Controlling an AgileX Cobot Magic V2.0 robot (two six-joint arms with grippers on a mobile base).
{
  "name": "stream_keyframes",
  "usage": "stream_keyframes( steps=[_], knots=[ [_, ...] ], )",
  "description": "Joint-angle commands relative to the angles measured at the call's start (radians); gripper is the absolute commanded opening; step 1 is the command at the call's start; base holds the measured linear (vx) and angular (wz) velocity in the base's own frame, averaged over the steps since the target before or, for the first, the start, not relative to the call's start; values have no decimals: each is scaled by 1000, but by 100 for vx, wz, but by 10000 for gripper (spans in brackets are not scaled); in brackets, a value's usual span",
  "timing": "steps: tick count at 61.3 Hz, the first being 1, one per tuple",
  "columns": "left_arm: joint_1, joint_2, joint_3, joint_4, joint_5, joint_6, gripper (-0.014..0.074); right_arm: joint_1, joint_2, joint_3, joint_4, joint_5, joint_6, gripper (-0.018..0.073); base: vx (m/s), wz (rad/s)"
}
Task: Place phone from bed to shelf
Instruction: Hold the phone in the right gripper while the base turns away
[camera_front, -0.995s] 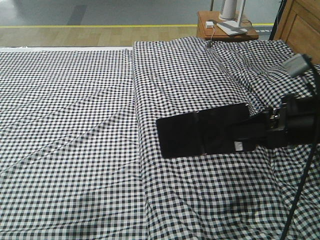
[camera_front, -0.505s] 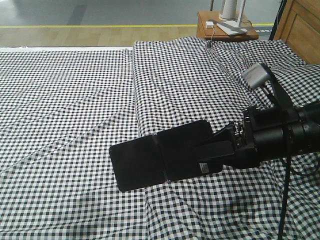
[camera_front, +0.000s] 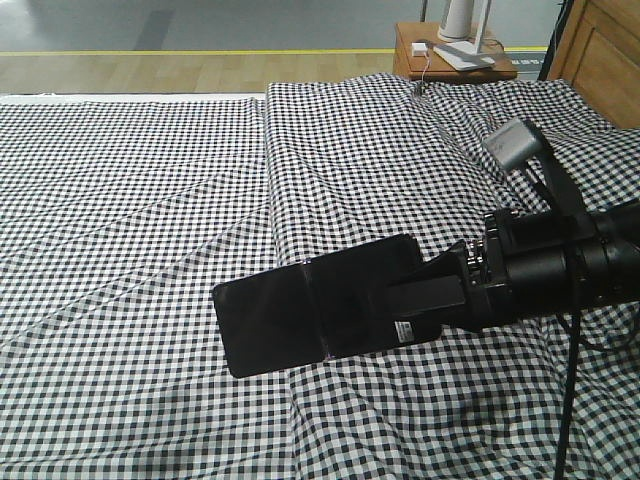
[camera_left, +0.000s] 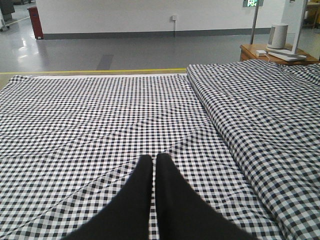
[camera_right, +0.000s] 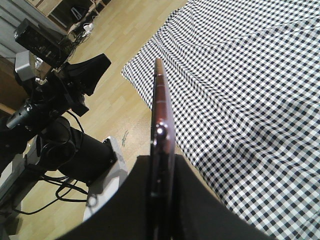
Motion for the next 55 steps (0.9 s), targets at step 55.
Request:
stream_keyframes(
  steps=[55],
  knots=[
    [1,-6,2,-6,-73,-4,1,-3,-32,-27,96,75,-2,-1,0,0]
  ],
)
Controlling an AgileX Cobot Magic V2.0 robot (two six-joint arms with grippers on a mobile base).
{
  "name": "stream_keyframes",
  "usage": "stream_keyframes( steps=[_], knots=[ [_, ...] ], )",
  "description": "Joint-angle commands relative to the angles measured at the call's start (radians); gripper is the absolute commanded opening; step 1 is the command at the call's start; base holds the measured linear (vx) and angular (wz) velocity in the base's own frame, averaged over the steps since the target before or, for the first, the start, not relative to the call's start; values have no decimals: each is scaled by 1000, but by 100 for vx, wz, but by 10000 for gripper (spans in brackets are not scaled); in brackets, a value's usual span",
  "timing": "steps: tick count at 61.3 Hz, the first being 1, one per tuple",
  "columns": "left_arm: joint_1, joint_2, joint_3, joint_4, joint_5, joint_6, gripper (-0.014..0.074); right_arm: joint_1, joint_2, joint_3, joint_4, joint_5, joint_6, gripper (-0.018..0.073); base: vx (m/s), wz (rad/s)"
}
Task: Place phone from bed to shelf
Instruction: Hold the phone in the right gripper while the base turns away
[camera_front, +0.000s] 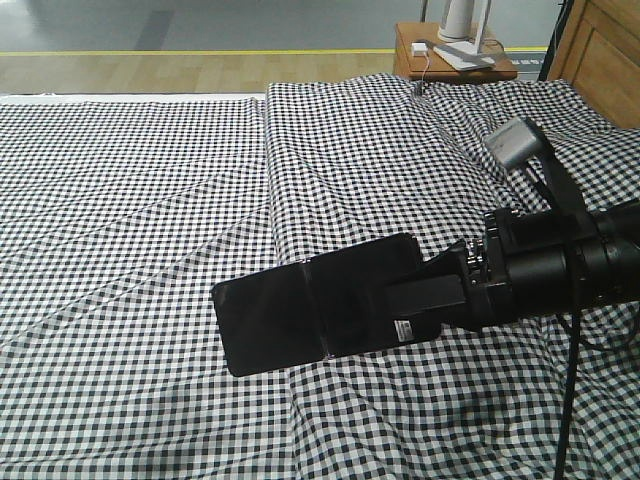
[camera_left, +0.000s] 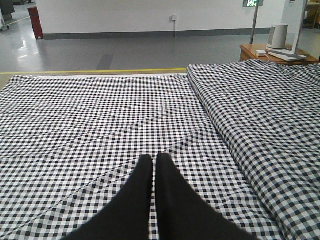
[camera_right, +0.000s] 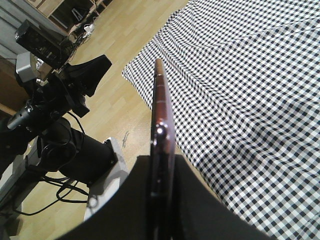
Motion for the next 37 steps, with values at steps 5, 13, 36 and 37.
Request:
stream_keyframes(
  steps=[5,13,36,37],
  knots=[
    [1,-6,2,-6,-73,-4,1,-3,-32,-27,92,75,-2,-1,0,0],
    [1,-6,2,-6,-73,-4,1,-3,-32,-27,92,75,-2,-1,0,0],
    [1,-6,2,-6,-73,-4,1,-3,-32,-27,92,74,-2,-1,0,2],
    [1,-6,2,-6,-73,-4,1,-3,-32,-27,92,74,-2,-1,-2,5]
  ],
)
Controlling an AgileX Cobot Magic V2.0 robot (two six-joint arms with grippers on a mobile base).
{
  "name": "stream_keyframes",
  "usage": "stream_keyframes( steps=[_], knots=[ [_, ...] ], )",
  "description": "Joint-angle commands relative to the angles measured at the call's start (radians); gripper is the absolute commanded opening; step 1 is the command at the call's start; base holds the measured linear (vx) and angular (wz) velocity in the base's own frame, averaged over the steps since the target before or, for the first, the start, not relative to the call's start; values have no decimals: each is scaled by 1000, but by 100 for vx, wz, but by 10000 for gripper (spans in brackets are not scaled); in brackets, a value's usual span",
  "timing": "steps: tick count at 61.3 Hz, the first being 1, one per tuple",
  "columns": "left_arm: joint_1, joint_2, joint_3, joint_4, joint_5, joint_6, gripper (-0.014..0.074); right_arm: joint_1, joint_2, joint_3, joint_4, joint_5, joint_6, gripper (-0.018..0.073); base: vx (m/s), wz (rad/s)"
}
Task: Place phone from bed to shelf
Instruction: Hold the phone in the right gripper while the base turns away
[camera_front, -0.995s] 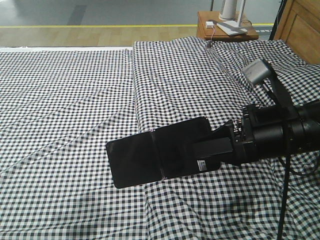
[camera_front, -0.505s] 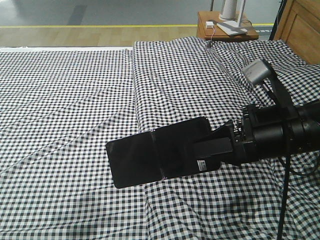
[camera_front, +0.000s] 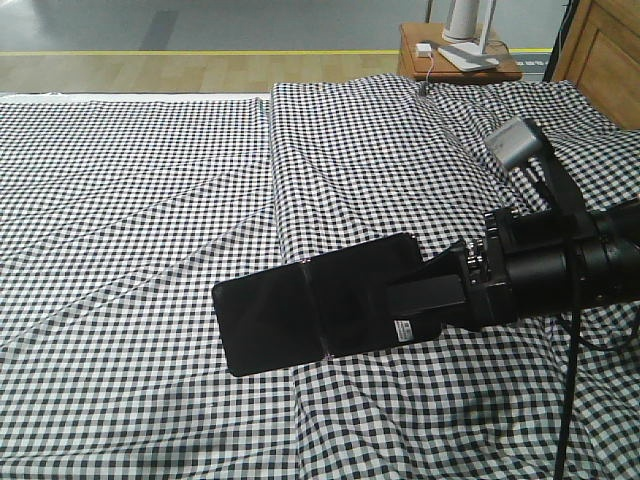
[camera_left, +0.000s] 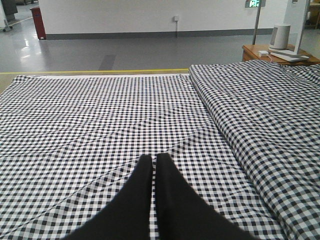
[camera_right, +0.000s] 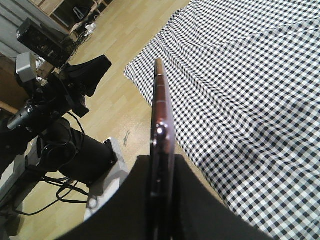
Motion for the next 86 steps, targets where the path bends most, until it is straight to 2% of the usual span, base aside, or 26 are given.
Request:
stream_keyframes(
  steps=[1,43,86],
  knots=[
    [1,-6,2,-6,-73,-4,1,-3,-32,-27,92,75,-2,-1,-2,5],
    [1,-6,2,-6,-73,-4,1,-3,-32,-27,92,75,-2,-1,-4,13],
    [1,-6,2,-6,-73,-4,1,-3,-32,-27,92,75,-2,-1,-9,35]
  ],
)
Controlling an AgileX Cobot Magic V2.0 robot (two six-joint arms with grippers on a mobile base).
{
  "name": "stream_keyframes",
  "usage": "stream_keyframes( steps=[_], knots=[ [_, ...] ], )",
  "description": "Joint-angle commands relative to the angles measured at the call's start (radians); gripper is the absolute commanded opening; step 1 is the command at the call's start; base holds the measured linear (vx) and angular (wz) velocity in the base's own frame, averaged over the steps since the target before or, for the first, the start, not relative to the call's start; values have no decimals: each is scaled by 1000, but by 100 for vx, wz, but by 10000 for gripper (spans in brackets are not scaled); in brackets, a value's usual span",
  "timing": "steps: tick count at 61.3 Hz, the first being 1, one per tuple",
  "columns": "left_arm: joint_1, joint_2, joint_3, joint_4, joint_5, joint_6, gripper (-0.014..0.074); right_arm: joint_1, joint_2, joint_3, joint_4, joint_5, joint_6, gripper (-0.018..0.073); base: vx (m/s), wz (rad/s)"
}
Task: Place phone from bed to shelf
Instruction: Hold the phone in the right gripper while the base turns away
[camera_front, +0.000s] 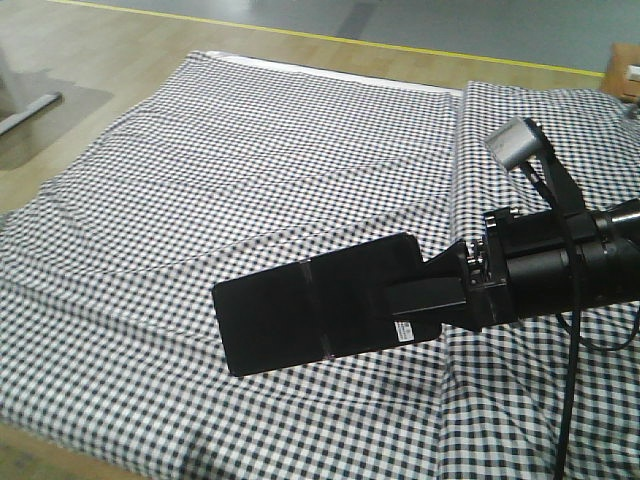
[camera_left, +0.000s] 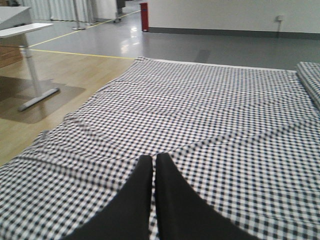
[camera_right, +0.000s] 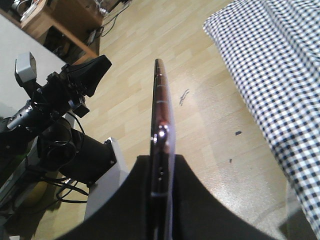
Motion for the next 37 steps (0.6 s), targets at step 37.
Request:
stream_keyframes(
  steps=[37],
  knots=[
    [1,-6,2,-6,-73,-4,1,-3,-32,-27,92,76,-2,-1,-10,39]
  ],
)
